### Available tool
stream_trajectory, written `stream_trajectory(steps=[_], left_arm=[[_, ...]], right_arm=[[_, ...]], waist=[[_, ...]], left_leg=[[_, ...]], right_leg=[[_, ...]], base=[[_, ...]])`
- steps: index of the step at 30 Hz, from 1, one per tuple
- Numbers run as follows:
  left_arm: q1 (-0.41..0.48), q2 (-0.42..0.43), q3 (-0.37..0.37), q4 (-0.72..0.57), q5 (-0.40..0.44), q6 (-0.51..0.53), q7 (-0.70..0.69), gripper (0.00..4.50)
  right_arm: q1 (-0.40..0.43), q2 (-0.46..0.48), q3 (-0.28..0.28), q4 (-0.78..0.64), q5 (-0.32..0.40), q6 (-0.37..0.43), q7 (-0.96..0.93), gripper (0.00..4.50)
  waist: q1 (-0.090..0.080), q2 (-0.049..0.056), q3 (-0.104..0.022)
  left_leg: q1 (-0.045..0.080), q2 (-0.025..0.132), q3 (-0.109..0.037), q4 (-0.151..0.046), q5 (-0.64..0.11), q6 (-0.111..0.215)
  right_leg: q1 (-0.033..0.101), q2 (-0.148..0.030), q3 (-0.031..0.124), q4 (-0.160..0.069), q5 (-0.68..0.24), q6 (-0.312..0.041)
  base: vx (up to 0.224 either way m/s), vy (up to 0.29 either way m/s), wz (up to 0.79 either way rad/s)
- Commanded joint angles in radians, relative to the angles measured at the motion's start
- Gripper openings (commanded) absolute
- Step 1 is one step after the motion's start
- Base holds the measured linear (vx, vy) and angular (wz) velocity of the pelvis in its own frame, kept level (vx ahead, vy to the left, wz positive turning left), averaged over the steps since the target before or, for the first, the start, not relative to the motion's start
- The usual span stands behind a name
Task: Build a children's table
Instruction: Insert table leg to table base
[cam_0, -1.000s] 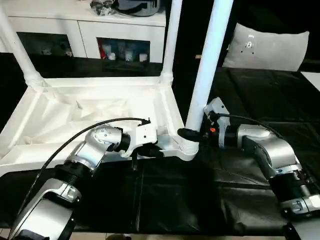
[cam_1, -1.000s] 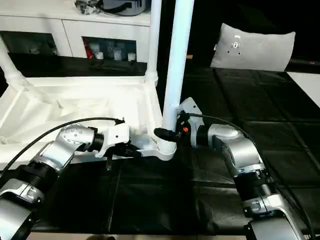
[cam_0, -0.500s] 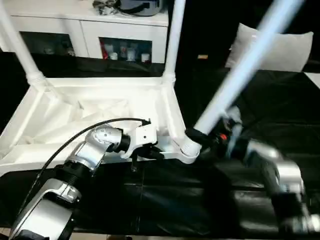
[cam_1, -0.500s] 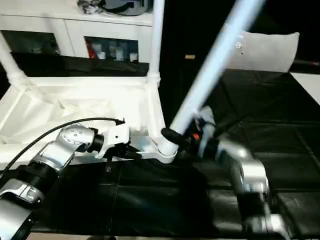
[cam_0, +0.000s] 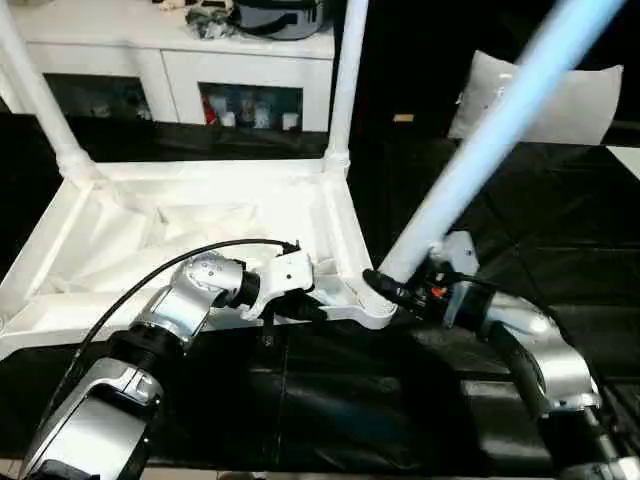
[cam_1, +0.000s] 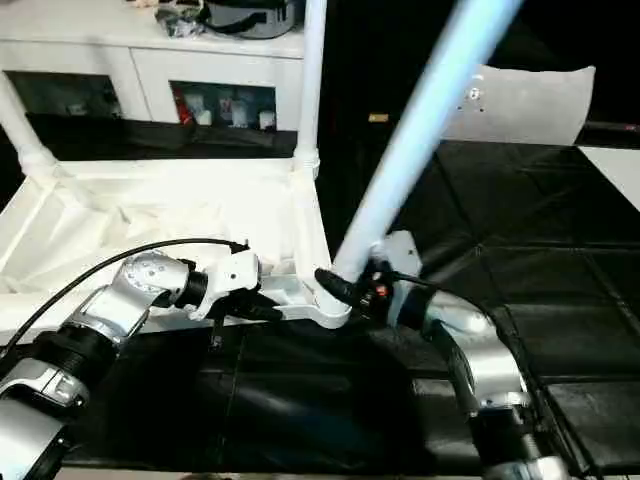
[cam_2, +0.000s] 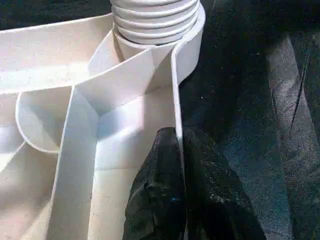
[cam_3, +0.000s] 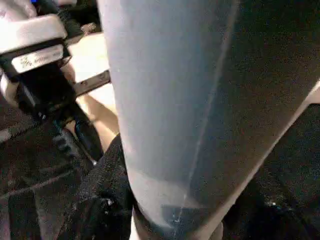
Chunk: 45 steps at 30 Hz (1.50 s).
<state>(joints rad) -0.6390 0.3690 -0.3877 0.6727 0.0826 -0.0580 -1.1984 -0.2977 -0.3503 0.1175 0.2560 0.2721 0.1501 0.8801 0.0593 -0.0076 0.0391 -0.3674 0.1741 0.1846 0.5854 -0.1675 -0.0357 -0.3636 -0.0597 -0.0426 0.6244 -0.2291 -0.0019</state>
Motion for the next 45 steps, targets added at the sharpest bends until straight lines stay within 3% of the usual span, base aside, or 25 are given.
stream_trajectory(steps=[1, 7, 9, 10, 11, 12, 16, 17, 20, 24, 27, 29, 31, 33, 34, 36, 38, 39, 42, 45], left_arm=[[-0.003, 0.041, -0.037, 0.007, 0.051, -0.030, -0.046, 0.00], [-0.036, 0.050, -0.039, 0.027, 0.054, -0.051, -0.070, 0.00], [-0.051, 0.051, -0.040, 0.040, 0.055, -0.061, -0.081, 0.00], [-0.061, 0.050, -0.045, 0.045, 0.057, -0.069, -0.085, 0.00], [-0.061, 0.050, -0.045, 0.045, 0.057, -0.069, -0.085, 0.00], [-0.088, 0.043, -0.047, 0.079, 0.061, -0.086, -0.083, 0.00], [-0.126, 0.031, -0.049, 0.132, 0.067, -0.107, -0.073, 0.00], [-0.159, 0.021, -0.046, 0.177, 0.072, -0.118, -0.062, 0.00], [-0.195, 0.014, -0.042, 0.223, 0.075, -0.123, -0.050, 0.00], [-0.182, 0.024, -0.035, 0.212, 0.057, -0.101, -0.076, 0.00], [-0.122, 0.049, -0.022, 0.142, 0.032, -0.042, -0.090, 0.00], [-0.076, 0.061, -0.007, 0.082, 0.014, 0.012, -0.084, 0.00], [0.000, 0.060, 0.024, -0.040, -0.018, 0.134, -0.049, 0.00], [0.027, 0.059, 0.034, -0.085, -0.028, 0.176, -0.034, 0.00], [0.088, 0.058, 0.053, -0.190, -0.033, 0.250, 0.010, 0.00], [0.170, 0.060, 0.073, -0.357, -0.041, 0.351, 0.054, 0.00], [0.217, 0.047, 0.090, -0.485, -0.037, 0.444, 0.101, 0.00], [0.223, 0.039, 0.093, -0.516, -0.029, 0.470, 0.121, 0.00], [0.220, 0.016, 0.088, -0.563, -0.002, 0.527, 0.163, 0.00], [0.209, -0.016, 0.063, -0.616, 0.017, 0.579, 0.193, 0.00]], right_arm=[[0.014, -0.055, 0.068, 0.094, -0.097, 0.085, 0.036, 1.88], [-0.010, -0.082, 0.134, 0.097, -0.110, 0.136, 0.110, 1.88], [-0.016, -0.088, 0.151, 0.102, -0.119, 0.149, 0.125, 1.88], [-0.020, -0.092, 0.160, 0.105, -0.121, 0.162, 0.128, 1.88], [-0.020, -0.092, 0.160, 0.105, -0.121, 0.162, 0.128, 1.88], [-0.037, -0.085, 0.161, 0.114, -0.115, 0.177, 0.121, 1.88], [-0.042, -0.083, 0.163, 0.089, -0.102, 0.208, 0.130, 1.88], [-0.032, -0.084, 0.167, 0.049, -0.091, 0.236, 0.136, 1.88], [-0.014, -0.084, 0.169, -0.002, -0.078, 0.270, 0.123, 1.88], [0.011, -0.070, 0.164, -0.043, -0.075, 0.302, 0.073, 1.88], [0.015, -0.029, 0.144, -0.052, -0.091, 0.324, -0.019, 1.88], [0.012, 0.003, 0.119, -0.053, -0.100, 0.346, -0.094, 1.88], [0.008, 0.035, 0.091, -0.054, -0.106, 0.363, -0.170, 1.88], [0.006, 0.044, 0.084, -0.056, -0.108, 0.368, -0.193, 1.88], [0.001, 0.062, 0.072, -0.058, -0.110, 0.378, -0.232, 1.88], [-0.010, 0.082, 0.064, -0.056, -0.118, 0.379, -0.277, 1.88], [-0.023, 0.093, 0.064, -0.045, -0.129, 0.361, -0.301, 1.88], [-0.027, 0.097, 0.063, -0.041, -0.130, 0.354, -0.304, 1.88], [-0.031, 0.101, 0.057, -0.042, -0.123, 0.361, -0.308, 1.88], [-0.033, 0.099, 0.055, -0.035, -0.121, 0.362, -0.311, 1.88]], waist=[[-0.001, 0.009, -0.039], [0.001, 0.007, -0.046], [0.001, 0.010, -0.046], [0.002, 0.021, -0.046], [-0.001, 0.018, -0.046], [0.000, 0.026, -0.045], [-0.002, 0.024, -0.046], [-0.001, 0.038, -0.045], [0.002, 0.030, -0.047], [0.006, 0.033, -0.049], [0.004, 0.033, -0.051], [-0.008, 0.032, -0.047], [-0.019, 0.034, -0.041], [-0.029, 0.033, -0.033], [-0.030, 0.032, -0.034], [-0.040, 0.035, -0.033], [-0.054, 0.033, -0.034], [-0.059, 0.025, -0.034], [-0.054, 0.027, -0.031], [-0.046, 0.027, -0.033]], left_leg=[[0.024, 0.066, -0.038, -0.083, -0.416, -0.038], [0.020, 0.065, -0.030, -0.081, -0.329, -0.013], [0.022, 0.065, -0.029, -0.082, -0.327, -0.015], [0.023, 0.065, -0.030, -0.081, -0.333, -0.018], [0.024, 0.066, -0.029, -0.083, -0.345, -0.022], [0.024, 0.065, -0.031, -0.084, -0.356, -0.026], [0.024, 0.065, -0.031, -0.084, -0.364, -0.032], [0.024, 0.062, -0.031, -0.083, -0.364, -0.031], [0.022, 0.063, -0.029, -0.081, -0.338, -0.022], [0.018, 0.064, -0.028, -0.079, -0.285, -0.002], [0.018, 0.067, -0.029, -0.083, -0.271, -0.002], [0.015, 0.066, -0.030, -0.088, -0.294, -0.011], [0.020, 0.066, -0.032, -0.091, -0.351, -0.027], [0.022, 0.065, -0.035, -0.094, -0.408, -0.043], [0.023, 0.066, -0.040, -0.095, -0.425, -0.051], [0.012, 0.067, -0.045, -0.104, -0.425, -0.060], [0.013, 0.066, -0.044, -0.103, -0.432, -0.062], [0.016, 0.064, -0.040, -0.098, -0.430, -0.056], [0.021, 0.058, -0.035, -0.090, -0.409, -0.036], [0.020, 0.059, -0.034, -0.091, -0.388, -0.032]], right_leg=[[0.008, -0.094, 0.052, -0.105, -0.344, -0.197], [0.017, -0.090, 0.051, -0.095, -0.180, -0.231], [0.018, -0.089, 0.049, -0.094, -0.166, -0.238], [0.017, -0.089, 0.049, -0.094, -0.164, -0.241], [0.019, -0.087, 0.048, -0.095, -0.155, -0.244], [0.019, -0.087, 0.048, -0.095, -0.161, -0.245], [0.021, -0.088, 0.048, -0.096, -0.173, -0.245], [0.021, -0.087, 0.048, -0.097, -0.174, -0.244], [0.025, -0.088, 0.048, -0.097, -0.149, -0.246], [0.027, -0.093, 0.048, -0.095, -0.143, -0.248], [0.027, -0.092, 0.047, -0.090, -0.118, -0.252], [0.023, -0.091, 0.046, -0.092, -0.146, -0.253], [0.017, -0.092, 0.048, -0.097, -0.234, -0.245], [0.008, -0.094, 0.050, -0.109, -0.377, -0.209], [0.007, -0.096, 0.051, -0.111, -0.425, -0.188], [0.011, -0.092, 0.049, -0.107, -0.405, -0.176], [0.009, -0.089, 0.049, -0.106, -0.382, -0.179], [0.005, -0.088, 0.051, -0.109, -0.377, -0.188], [-0.002, -0.087, 0.055, -0.122, -0.418, -0.175], [-0.001, -0.083, 0.054, -0.120, -0.382, -0.168]], base=[[0.000, 0.000, 0.00], [0.000, 0.000, 0.00], [0.000, 0.000, 0.00], [0.000, 0.000, 0.00], [0.000, 0.000, 0.00], [0.000, 0.000, 0.00], [0.000, 0.000, 0.00], [0.000, 0.000, 0.00], [0.000, 0.000, 0.00], [0.000, 0.000, 0.00], [0.000, 0.000, 0.00], [0.000, 0.000, 0.00], [0.000, 0.000, 0.00], [0.000, 0.000, 0.00], [0.000, 0.000, 0.00], [0.000, 0.000, 0.00], [0.000, 0.000, 0.00], [0.000, 0.000, 0.00], [0.000, 0.000, 0.00], [0.000, 0.000, 0.00]])
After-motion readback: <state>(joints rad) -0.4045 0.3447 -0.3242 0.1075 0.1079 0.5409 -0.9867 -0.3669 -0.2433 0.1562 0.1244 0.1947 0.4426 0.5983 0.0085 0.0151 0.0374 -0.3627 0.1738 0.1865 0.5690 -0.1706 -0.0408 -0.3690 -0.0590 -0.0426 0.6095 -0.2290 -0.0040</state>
